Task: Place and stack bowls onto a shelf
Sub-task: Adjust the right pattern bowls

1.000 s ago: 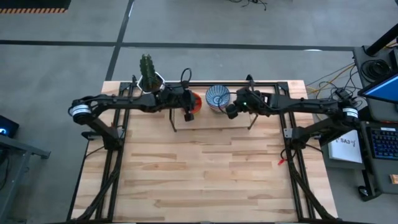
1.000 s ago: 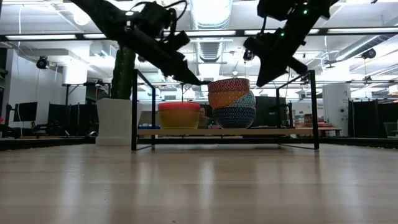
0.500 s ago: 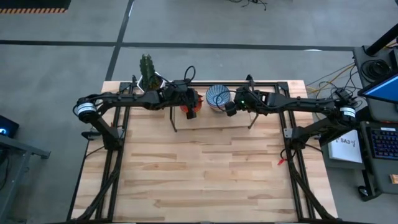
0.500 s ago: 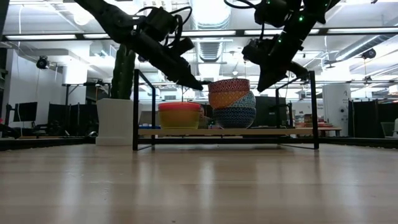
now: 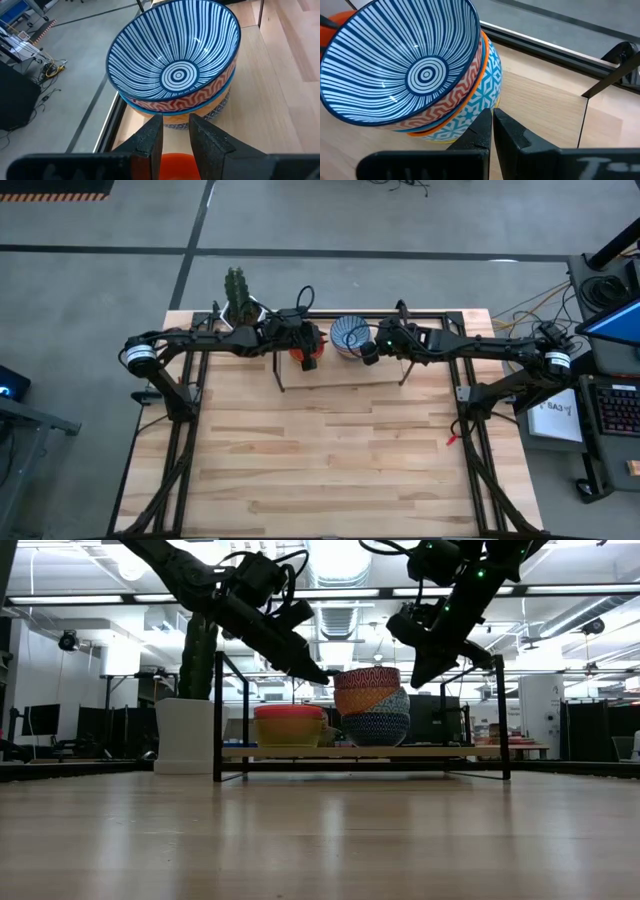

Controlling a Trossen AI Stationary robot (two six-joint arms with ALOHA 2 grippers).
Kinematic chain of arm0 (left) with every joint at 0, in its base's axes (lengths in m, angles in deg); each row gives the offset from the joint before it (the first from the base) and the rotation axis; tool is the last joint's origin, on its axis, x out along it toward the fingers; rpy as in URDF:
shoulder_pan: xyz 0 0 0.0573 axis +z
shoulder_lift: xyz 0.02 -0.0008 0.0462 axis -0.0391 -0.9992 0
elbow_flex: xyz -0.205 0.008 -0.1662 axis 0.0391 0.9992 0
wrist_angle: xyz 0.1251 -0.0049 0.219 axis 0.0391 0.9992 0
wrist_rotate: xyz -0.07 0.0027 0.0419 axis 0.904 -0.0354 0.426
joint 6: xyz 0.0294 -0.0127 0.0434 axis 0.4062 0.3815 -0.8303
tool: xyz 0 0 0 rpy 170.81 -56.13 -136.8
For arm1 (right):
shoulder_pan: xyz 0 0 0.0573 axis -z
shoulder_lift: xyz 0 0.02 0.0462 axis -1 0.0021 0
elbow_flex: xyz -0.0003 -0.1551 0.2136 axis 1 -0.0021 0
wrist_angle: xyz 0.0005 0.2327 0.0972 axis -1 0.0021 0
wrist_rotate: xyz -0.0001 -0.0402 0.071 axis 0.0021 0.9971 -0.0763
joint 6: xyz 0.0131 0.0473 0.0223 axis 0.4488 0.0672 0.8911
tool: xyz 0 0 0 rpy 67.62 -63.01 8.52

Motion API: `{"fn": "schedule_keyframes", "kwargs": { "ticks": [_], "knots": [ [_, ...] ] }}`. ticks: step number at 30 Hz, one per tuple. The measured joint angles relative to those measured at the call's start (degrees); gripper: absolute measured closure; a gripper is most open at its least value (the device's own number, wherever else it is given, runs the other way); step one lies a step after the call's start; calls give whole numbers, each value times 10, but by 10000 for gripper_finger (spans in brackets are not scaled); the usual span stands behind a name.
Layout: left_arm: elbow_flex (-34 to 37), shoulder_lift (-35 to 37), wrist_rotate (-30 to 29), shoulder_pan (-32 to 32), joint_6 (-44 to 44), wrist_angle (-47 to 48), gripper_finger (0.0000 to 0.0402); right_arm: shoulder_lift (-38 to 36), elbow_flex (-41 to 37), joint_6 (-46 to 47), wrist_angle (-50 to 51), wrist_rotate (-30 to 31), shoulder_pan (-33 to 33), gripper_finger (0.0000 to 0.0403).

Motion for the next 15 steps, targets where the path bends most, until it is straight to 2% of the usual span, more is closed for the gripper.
{"fn": "schedule_keyframes", "kwargs": {
  "ticks": [15],
  "knots": [
    [0, 0, 0, 0, 18, 15, 325, -17, 19, 17, 15, -34, 0, 394]
  ]
}}
